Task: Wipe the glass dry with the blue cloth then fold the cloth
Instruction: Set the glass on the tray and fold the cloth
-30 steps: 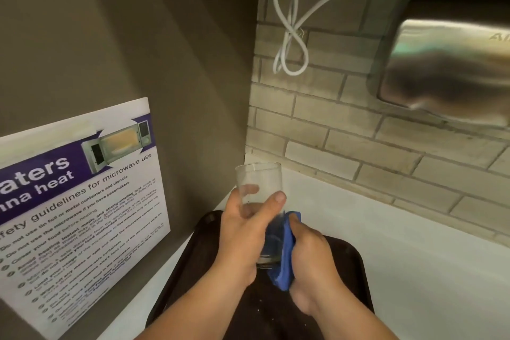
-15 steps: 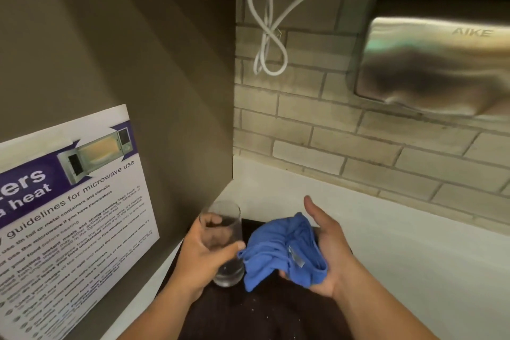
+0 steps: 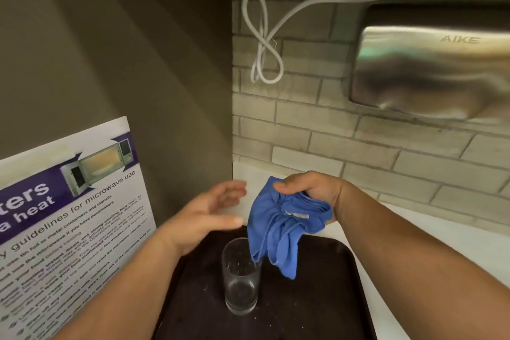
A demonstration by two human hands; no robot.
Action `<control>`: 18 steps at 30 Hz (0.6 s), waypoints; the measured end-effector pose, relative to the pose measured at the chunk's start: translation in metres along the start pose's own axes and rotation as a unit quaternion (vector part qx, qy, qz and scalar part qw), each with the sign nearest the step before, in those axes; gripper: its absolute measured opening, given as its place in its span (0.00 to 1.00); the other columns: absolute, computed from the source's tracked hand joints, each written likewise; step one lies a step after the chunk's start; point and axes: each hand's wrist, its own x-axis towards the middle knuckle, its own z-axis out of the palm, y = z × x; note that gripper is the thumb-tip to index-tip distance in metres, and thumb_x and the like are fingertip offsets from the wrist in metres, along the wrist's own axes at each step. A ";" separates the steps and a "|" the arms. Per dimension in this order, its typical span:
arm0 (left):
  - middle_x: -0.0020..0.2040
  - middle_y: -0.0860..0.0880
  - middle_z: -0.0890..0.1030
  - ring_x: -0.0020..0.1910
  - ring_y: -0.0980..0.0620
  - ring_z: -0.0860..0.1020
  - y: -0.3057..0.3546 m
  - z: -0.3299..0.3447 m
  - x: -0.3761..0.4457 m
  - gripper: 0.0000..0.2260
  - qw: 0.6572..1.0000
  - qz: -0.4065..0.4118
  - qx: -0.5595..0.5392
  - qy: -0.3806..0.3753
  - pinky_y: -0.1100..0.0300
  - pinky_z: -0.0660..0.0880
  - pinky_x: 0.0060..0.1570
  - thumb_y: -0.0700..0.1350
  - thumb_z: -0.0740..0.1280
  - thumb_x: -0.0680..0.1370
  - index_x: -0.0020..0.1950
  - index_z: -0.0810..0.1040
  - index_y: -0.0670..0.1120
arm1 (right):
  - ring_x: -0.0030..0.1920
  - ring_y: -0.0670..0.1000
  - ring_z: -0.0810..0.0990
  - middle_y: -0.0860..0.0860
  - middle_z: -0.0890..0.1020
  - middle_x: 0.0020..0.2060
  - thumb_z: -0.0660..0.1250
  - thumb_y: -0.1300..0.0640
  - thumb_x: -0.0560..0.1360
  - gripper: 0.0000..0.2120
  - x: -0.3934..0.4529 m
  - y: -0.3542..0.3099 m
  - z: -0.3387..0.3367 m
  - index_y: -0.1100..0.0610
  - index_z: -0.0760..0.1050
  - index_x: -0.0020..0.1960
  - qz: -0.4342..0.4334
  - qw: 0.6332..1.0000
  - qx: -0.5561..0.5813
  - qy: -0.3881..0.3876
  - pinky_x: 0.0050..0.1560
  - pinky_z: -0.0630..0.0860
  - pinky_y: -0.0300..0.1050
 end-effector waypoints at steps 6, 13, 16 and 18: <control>0.44 0.58 0.87 0.40 0.51 0.79 0.064 0.022 0.044 0.22 0.979 0.125 0.159 0.019 0.65 0.79 0.42 0.32 0.79 0.76 0.54 0.86 0.61 | 0.52 0.57 0.84 0.60 0.83 0.51 0.84 0.58 0.60 0.32 0.005 -0.017 0.014 0.66 0.77 0.60 0.014 0.997 -0.058 -0.053 0.61 0.79 0.52; 0.40 0.40 0.84 0.31 0.56 0.82 0.082 0.047 0.062 0.04 0.980 0.122 0.155 -0.017 0.66 0.80 0.30 0.33 0.72 0.82 0.49 0.84 0.39 | 0.51 0.56 0.87 0.54 0.88 0.51 0.79 0.61 0.65 0.20 -0.062 -0.014 -0.004 0.53 0.82 0.56 0.034 0.937 -0.320 0.135 0.52 0.84 0.58; 0.38 0.43 0.83 0.28 0.62 0.81 0.091 0.069 0.072 0.03 0.976 0.138 0.163 -0.040 0.66 0.81 0.31 0.34 0.72 0.82 0.50 0.83 0.38 | 0.42 0.53 0.88 0.56 0.87 0.44 0.77 0.66 0.67 0.12 -0.096 -0.008 -0.012 0.57 0.82 0.49 -0.008 0.862 -0.399 0.312 0.48 0.85 0.57; 0.36 0.46 0.82 0.28 0.62 0.81 0.096 0.087 0.078 0.07 0.973 0.141 0.172 -0.057 0.66 0.80 0.30 0.34 0.72 0.82 0.45 0.83 0.42 | 0.40 0.57 0.88 0.58 0.87 0.43 0.75 0.67 0.69 0.09 -0.119 -0.004 -0.017 0.59 0.82 0.48 -0.030 0.845 -0.407 0.345 0.48 0.85 0.58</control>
